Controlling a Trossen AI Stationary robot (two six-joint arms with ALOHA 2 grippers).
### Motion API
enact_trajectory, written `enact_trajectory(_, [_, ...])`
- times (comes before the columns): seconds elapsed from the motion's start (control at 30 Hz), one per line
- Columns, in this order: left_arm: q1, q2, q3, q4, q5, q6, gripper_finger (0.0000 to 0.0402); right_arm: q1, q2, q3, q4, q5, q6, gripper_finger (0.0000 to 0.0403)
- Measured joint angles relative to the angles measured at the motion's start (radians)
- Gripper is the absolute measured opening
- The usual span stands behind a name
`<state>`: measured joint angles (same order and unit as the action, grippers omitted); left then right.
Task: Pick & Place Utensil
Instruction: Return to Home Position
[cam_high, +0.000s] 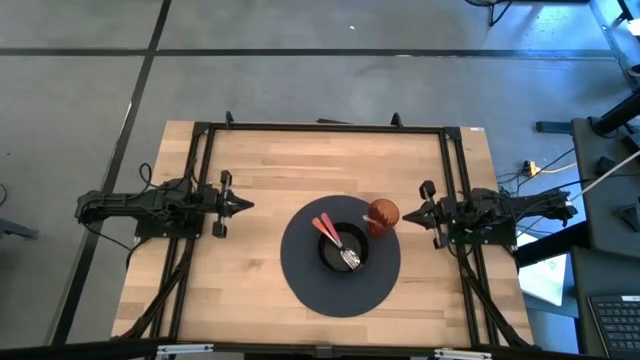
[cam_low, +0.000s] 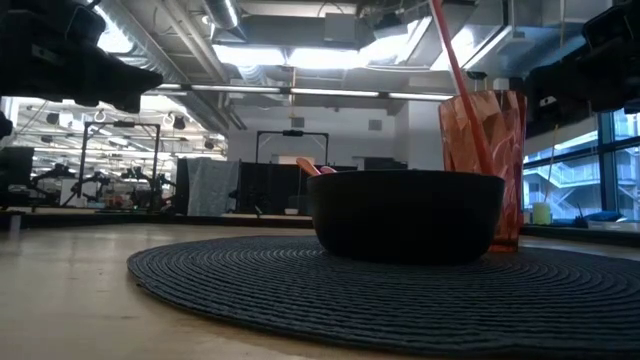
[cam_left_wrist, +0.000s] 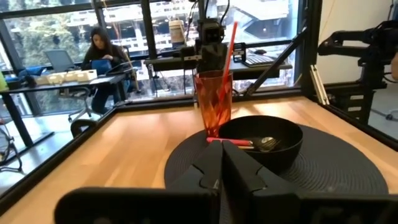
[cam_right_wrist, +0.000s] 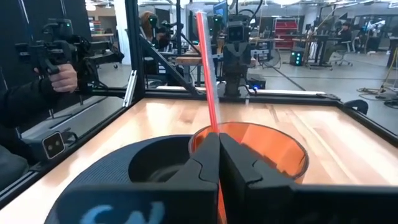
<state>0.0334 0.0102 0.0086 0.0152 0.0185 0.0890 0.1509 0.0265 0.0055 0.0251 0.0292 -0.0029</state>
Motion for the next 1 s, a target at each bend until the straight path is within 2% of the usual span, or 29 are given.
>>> enact_trajectory(1.0, [0.000,0.016,0.000,-0.003,-0.004,0.003,0.0003,0.000,0.001,0.000,0.002,0.003,0.003,0.0000])
